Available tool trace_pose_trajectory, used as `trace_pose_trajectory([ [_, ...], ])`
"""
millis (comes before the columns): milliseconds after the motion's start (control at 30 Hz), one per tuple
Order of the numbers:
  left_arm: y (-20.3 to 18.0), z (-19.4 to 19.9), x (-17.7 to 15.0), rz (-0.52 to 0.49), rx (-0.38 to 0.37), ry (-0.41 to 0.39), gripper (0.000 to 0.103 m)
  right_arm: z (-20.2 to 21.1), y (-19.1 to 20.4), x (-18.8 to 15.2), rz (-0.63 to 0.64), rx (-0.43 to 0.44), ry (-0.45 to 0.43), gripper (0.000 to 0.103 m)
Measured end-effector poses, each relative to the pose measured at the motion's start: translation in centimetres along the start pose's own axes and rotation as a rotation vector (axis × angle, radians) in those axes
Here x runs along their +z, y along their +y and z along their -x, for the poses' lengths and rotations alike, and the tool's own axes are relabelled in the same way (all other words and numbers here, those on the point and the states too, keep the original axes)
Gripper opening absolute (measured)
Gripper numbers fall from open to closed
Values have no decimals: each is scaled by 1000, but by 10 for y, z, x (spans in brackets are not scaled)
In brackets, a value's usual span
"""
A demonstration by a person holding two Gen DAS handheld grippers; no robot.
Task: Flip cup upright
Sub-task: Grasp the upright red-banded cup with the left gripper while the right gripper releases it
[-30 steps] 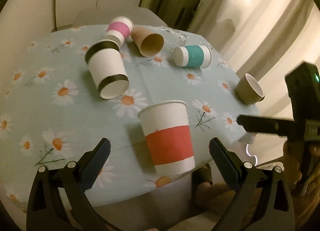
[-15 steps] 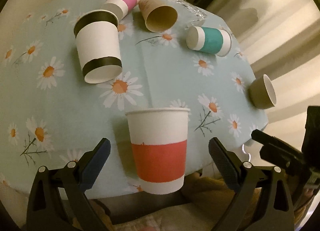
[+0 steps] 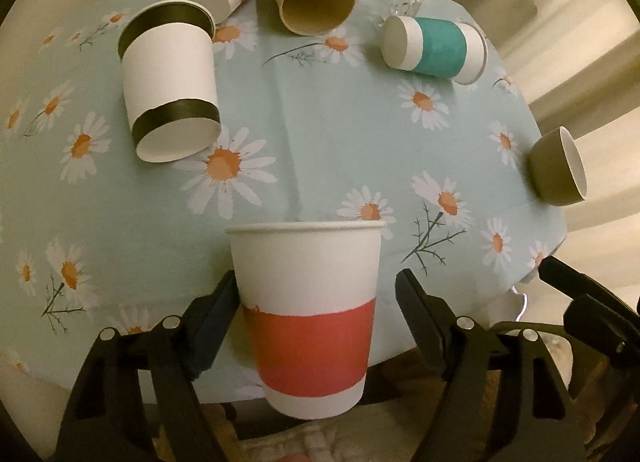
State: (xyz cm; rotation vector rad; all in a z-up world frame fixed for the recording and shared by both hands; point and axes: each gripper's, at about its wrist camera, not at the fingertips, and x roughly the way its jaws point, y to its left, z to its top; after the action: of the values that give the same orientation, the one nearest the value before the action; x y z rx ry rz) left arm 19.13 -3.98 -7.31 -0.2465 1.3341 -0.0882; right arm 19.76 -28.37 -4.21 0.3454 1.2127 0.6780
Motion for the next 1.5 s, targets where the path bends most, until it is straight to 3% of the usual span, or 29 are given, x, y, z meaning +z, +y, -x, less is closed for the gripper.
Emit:
trace_pose_trajectory([
  [100, -1, -3, 1, 0, 17, 2, 74, -2, 2, 0, 6, 0, 7, 76],
  [167, -1, -6, 2, 2, 34, 5, 66, -3, 2, 0, 9, -2, 10, 76],
  [733, 7, 8, -5, 25, 27, -55, 64, -9, 4, 0, 27, -8, 20, 76],
  [1200, 5, 60, -46, -9, 62, -365, 64, -11, 8, -1, 51, 5, -4, 76],
  [1500, -2, 82, -69, 8, 69, -638, 64, -8, 9, 0, 59, 21, -17, 76],
])
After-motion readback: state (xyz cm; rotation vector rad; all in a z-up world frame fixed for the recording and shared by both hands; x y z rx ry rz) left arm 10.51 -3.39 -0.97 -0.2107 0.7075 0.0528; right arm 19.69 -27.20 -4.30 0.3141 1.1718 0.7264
